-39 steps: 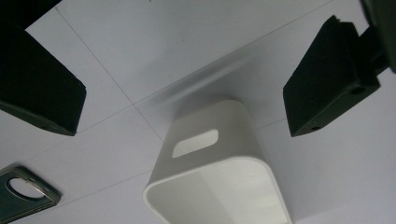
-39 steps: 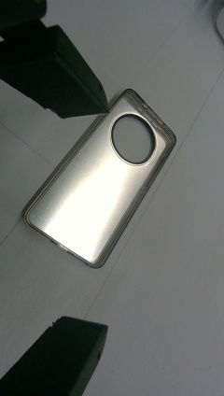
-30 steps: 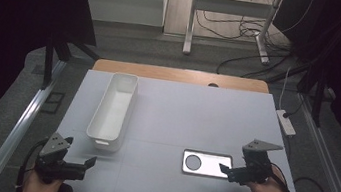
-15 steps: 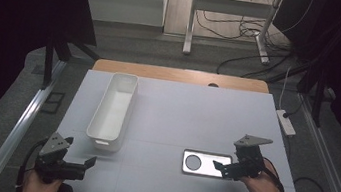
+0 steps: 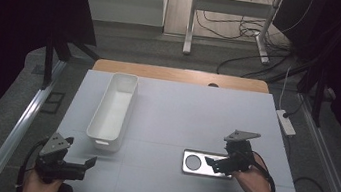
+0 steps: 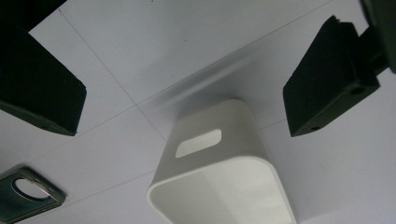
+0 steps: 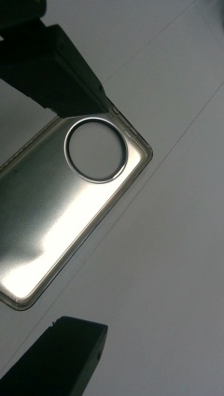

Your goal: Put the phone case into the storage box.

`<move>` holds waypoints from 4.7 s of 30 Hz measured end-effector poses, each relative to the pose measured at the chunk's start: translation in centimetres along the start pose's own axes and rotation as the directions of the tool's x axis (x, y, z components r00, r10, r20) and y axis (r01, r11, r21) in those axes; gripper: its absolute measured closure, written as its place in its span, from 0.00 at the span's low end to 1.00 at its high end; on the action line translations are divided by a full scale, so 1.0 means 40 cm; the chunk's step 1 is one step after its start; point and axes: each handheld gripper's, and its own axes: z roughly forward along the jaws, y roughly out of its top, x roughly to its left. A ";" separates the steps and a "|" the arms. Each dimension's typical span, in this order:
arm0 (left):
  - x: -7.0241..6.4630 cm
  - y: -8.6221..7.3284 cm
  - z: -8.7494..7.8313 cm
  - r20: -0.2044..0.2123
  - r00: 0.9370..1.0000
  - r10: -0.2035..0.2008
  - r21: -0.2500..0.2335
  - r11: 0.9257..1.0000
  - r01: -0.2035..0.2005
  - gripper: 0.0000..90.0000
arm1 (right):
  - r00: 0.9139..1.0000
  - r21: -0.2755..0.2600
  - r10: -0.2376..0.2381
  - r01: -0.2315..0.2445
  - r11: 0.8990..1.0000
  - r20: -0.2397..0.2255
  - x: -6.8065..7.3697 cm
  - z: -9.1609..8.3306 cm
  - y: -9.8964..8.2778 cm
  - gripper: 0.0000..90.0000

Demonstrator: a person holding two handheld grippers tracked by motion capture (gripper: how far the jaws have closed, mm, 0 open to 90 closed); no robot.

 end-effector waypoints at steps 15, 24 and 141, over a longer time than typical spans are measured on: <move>0.000 0.000 0.001 0.003 1.000 0.003 0.002 1.000 -0.003 0.01 | 1.000 0.026 -0.023 0.023 0.999 -0.004 0.033 0.050 0.052 0.00; -0.001 0.001 0.001 0.004 1.000 0.009 0.004 1.000 -0.009 0.01 | 1.000 0.051 -0.012 0.011 0.999 0.011 0.037 0.065 0.055 0.00; -0.005 0.006 0.010 -0.002 1.000 0.018 0.031 0.999 -0.018 0.01 | 0.997 0.150 0.074 -0.078 0.986 0.032 -0.084 0.157 0.059 0.98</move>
